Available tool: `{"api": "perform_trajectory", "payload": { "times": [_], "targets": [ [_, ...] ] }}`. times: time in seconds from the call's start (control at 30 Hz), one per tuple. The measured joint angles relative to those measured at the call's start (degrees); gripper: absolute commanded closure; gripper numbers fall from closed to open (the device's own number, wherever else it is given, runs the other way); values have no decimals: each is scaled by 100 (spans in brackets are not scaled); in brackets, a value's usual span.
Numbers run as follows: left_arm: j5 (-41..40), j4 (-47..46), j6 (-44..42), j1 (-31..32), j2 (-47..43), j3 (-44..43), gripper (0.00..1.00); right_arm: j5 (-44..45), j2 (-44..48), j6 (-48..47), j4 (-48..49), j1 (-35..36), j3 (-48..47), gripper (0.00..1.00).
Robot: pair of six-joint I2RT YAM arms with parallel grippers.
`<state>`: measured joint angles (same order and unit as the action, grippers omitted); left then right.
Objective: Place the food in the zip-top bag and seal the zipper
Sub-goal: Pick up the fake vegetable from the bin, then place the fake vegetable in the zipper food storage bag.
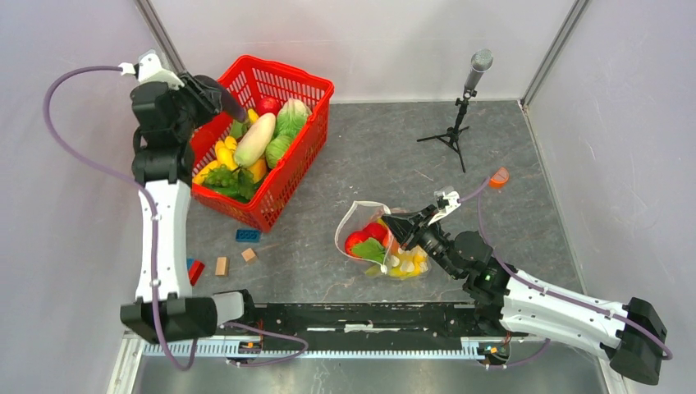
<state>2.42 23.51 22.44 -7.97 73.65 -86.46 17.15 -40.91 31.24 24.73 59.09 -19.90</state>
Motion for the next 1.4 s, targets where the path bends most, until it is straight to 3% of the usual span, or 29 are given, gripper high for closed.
{"api": "perform_trajectory", "payload": {
  "times": [0.3, 0.5, 0.7, 0.83, 1.0, 1.4],
  "targets": [
    [922, 44, 44, 0, -1137, 385, 98, -2, 0, 0, 7, 0, 0, 91],
    [2376, -374, 765, 96, -1335, 1071, 98, 0, -2, 0, 11, 0, 0, 91],
    [3071, -614, 1375, 1209, -1788, 2181, 98, 33, -2, -4, 20, 0, 0, 91],
    [2977, -890, 1777, 2039, -2601, 3091, 98, 111, -4, -2, 52, 0, 0, 91],
    [2562, -1388, 2277, 2612, -3340, 3960, 98, 136, -17, 2, 94, 0, 0, 92],
    [1191, -2461, 2787, 3801, -3783, 5219, 98, 138, -17, 87, 136, 0, 0, 92]
  ]
}}
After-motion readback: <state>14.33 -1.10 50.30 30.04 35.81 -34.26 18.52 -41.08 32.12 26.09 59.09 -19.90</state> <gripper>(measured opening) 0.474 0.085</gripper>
